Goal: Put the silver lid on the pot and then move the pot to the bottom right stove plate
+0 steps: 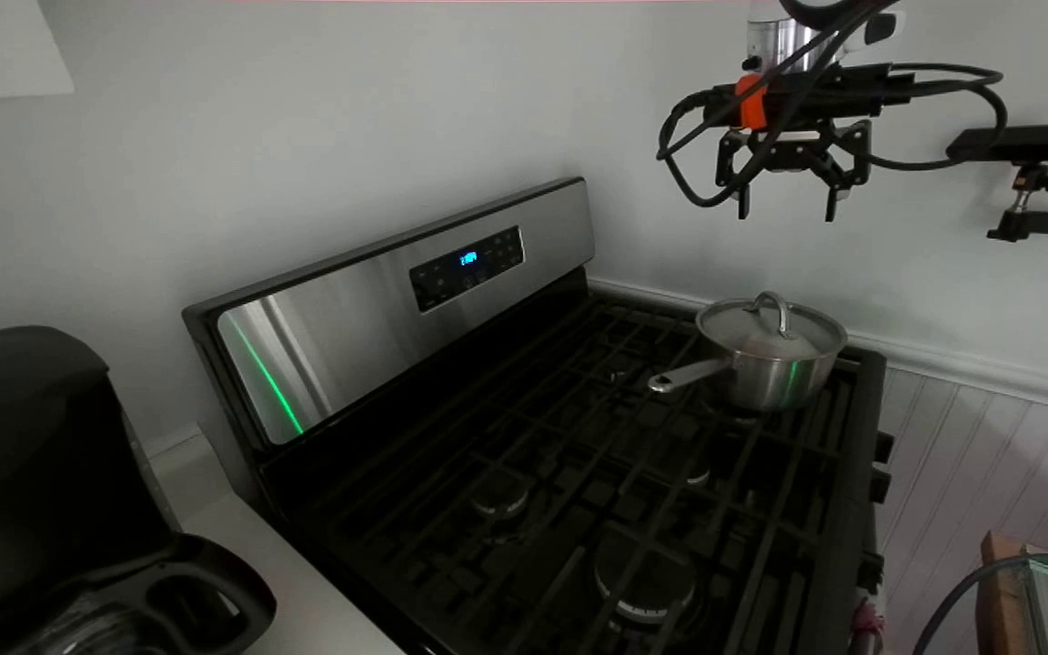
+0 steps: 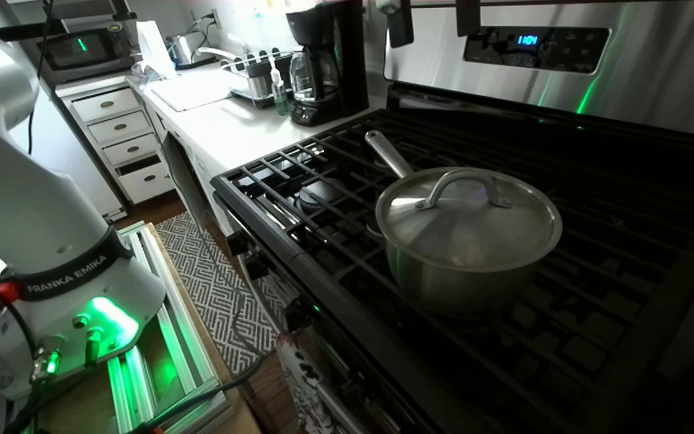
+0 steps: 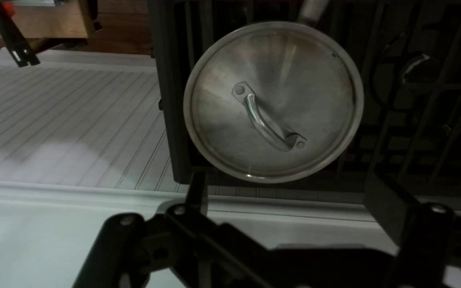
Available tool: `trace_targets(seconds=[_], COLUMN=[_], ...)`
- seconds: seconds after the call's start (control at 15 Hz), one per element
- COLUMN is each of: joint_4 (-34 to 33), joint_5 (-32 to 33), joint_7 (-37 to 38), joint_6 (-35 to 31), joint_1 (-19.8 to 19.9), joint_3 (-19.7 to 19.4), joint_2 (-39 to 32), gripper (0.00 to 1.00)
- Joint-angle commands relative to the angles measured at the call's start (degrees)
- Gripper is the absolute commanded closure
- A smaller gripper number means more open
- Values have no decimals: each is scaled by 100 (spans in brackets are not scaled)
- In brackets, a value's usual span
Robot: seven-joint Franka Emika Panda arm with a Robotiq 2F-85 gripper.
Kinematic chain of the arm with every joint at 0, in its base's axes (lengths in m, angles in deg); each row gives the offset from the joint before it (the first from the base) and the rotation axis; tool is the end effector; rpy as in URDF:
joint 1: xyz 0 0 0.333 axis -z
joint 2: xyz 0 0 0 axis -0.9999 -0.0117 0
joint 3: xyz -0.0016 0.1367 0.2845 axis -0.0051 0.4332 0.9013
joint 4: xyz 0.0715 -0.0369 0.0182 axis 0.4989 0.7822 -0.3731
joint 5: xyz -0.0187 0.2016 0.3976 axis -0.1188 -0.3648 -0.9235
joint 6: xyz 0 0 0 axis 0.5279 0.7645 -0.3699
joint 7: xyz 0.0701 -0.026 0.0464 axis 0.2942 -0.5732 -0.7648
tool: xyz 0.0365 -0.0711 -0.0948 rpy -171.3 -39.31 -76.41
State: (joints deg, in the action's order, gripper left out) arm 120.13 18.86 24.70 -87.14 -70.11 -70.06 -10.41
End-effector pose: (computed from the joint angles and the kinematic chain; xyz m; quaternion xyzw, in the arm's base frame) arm 0.4439 -0.2871 0.4437 0.6934 -0.7064 0.0677 0.1249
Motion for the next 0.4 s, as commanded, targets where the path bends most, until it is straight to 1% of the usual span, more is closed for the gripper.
trace_targets(seconds=[0.0,0.33], joint_4=[-33,-44], joint_5=[9,7], joint_7=[-84,-238], joint_6=[86,135], joint_1=[-18,-51], joint_3=[5,15], joint_2=[-2,1], gripper=[0,0])
